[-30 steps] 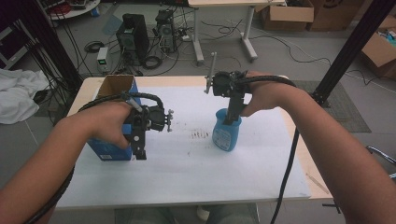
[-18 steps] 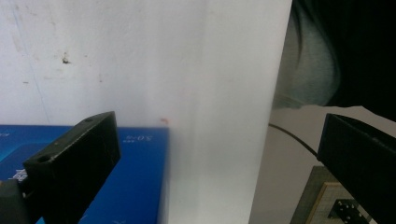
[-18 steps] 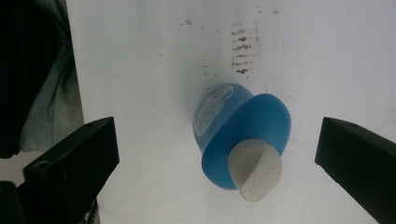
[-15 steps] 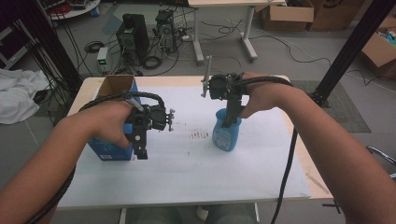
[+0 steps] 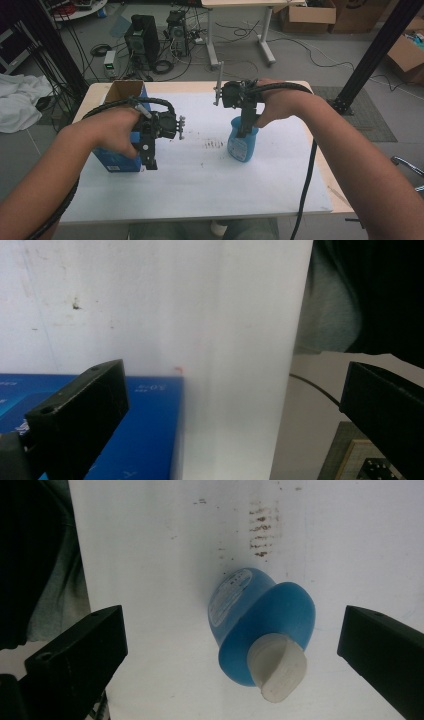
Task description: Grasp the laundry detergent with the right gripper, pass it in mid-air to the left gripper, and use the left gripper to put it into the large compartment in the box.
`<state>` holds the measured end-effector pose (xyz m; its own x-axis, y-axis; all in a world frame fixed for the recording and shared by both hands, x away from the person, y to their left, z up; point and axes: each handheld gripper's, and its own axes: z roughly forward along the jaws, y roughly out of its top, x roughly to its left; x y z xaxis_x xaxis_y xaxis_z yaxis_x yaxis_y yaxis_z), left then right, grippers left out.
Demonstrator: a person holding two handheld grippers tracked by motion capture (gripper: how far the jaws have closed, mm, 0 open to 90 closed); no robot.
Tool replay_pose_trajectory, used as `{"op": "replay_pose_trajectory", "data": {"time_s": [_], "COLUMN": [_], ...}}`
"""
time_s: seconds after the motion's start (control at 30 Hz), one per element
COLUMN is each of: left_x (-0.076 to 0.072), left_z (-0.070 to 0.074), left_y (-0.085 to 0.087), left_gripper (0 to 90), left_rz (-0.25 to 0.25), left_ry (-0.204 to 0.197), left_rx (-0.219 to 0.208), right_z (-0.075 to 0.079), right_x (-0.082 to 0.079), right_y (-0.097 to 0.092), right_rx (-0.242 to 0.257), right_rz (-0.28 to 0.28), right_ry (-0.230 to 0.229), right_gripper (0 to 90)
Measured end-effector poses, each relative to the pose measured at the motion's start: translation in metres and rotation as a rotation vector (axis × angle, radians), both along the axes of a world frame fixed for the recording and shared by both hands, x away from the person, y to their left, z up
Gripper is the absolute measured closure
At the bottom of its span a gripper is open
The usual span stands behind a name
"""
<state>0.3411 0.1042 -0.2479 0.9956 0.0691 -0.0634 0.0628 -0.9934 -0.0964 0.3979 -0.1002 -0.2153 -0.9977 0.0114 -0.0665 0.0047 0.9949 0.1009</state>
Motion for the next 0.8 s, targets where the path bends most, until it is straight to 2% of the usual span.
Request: {"op": "replay_pose_trajectory", "data": {"time_s": [0.1,0.17,0.23,0.27,0.3,0.33,0.4,0.43,0.47,0.5,0.57,0.6,0.63,0.77,0.8], "left_x": [0.000,0.000,0.000,0.000,0.000,-0.001,-0.001,-0.001,-0.002,-0.002,-0.003,-0.004,-0.004,-0.006,-0.006], "left_z": [-0.001,-0.001,-0.002,-0.002,-0.002,-0.002,0.001,0.002,0.003,0.003,0.002,0.003,0.003,0.005,0.005], "left_y": [0.001,0.002,0.004,0.004,0.004,0.005,0.006,0.007,0.008,0.008,0.008,0.008,0.008,0.007,0.007], "left_gripper": [0.1,0.1,0.1,0.1,0.1,0.1,0.1,0.1,0.1,0.1,0.1,0.1,0.1,0.1,0.1], "left_rz": [-0.006,-0.009,-0.010,-0.010,-0.011,-0.010,-0.011,-0.012,-0.008,-0.008,-0.011,-0.016,-0.016,-0.024,-0.025], "left_ry": [0.000,0.002,0.000,0.000,-0.002,-0.002,-0.006,-0.009,-0.013,-0.013,-0.017,-0.019,-0.019,-0.020,-0.018], "left_rx": [0.008,0.007,0.012,0.012,0.011,0.009,0.003,-0.004,-0.003,-0.003,-0.003,-0.003,-0.003,-0.011,0.002], "right_z": [0.001,0.002,0.007,0.007,0.011,0.011,0.017,0.017,0.019,0.019,0.020,0.019,0.019,0.011,0.008], "right_x": [0.001,0.001,0.004,0.004,0.006,0.006,0.006,0.006,0.005,0.005,0.002,-0.002,-0.002,-0.016,-0.018], "right_y": [0.001,0.001,-0.004,-0.004,-0.009,-0.009,-0.020,-0.020,-0.028,-0.028,-0.035,-0.041,-0.041,-0.056,-0.060], "right_rx": [0.008,0.025,0.066,0.066,0.106,0.106,0.160,0.160,0.199,0.199,0.238,0.276,0.276,0.336,0.350], "right_rz": [-0.006,-0.011,-0.043,-0.043,-0.070,-0.070,-0.094,-0.094,-0.106,-0.106,-0.119,-0.133,-0.133,-0.176,-0.184], "right_ry": [0.002,-0.003,-0.018,-0.018,-0.023,-0.023,-0.026,-0.026,-0.030,-0.030,-0.033,-0.048,-0.048,-0.078,-0.084], "right_gripper": [0.0,0.0,0.0,0.0,0.0,0.0,0.0,0.0,0.0,0.0,0.0,0.0,0.0,0.0,0.0]}}
